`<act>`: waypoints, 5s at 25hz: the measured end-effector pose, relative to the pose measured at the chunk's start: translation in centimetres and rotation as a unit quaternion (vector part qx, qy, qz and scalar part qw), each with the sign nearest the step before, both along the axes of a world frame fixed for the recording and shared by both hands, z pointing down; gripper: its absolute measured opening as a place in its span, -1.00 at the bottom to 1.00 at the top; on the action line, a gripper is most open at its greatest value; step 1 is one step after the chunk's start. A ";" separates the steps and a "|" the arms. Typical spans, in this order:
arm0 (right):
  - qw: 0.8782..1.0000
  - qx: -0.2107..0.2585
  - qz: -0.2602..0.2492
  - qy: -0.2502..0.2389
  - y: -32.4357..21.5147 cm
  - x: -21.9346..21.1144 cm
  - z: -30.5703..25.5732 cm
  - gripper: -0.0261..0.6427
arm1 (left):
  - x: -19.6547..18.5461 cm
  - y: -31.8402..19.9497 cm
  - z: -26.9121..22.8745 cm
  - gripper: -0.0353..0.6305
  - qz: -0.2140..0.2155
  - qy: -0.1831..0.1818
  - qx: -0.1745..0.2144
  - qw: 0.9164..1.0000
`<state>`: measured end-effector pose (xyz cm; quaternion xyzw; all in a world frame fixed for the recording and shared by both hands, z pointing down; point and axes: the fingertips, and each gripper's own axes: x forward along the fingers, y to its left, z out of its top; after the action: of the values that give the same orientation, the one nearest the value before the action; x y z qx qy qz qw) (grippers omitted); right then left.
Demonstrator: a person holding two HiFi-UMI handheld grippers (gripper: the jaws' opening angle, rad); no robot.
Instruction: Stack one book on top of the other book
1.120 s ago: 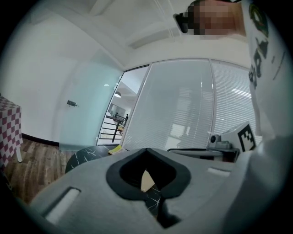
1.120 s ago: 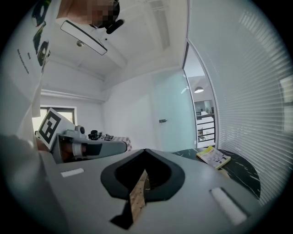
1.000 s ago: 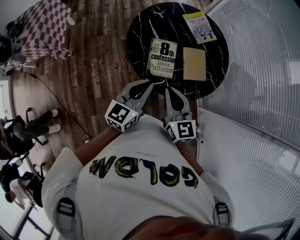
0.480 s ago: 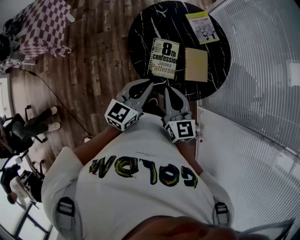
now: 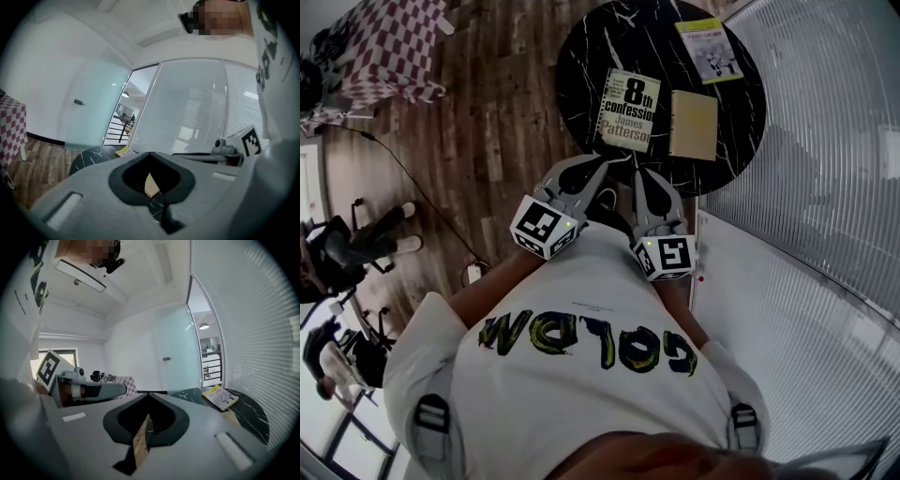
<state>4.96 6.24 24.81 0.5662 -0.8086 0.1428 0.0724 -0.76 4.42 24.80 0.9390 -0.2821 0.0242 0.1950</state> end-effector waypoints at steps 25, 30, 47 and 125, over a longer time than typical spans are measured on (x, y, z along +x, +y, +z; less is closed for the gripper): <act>0.997 -0.072 0.014 -0.005 -1.3 3.7 5.2 -0.92 | 2.0 -1.9 5.0 -0.89 -0.012 -0.032 -0.053 0.998; 0.996 -0.082 0.020 -0.003 -3.1 4.7 7.0 -0.92 | 2.4 -3.4 6.6 -0.89 -0.005 -0.042 -0.056 0.998; 0.990 -0.134 0.035 -0.002 -6.1 8.2 15.7 -0.73 | 3.6 -6.5 15.7 -0.83 0.004 -0.086 -0.089 0.992; 0.974 -0.214 0.020 -0.066 -10.1 9.7 29.5 -0.27 | 4.0 -10.3 29.7 -0.33 -0.034 -0.152 -0.191 0.969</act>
<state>14.70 -3.91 54.36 0.5429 -0.7508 0.3508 0.1357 3.24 -5.87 54.53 0.8597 -0.3302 0.2136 0.3261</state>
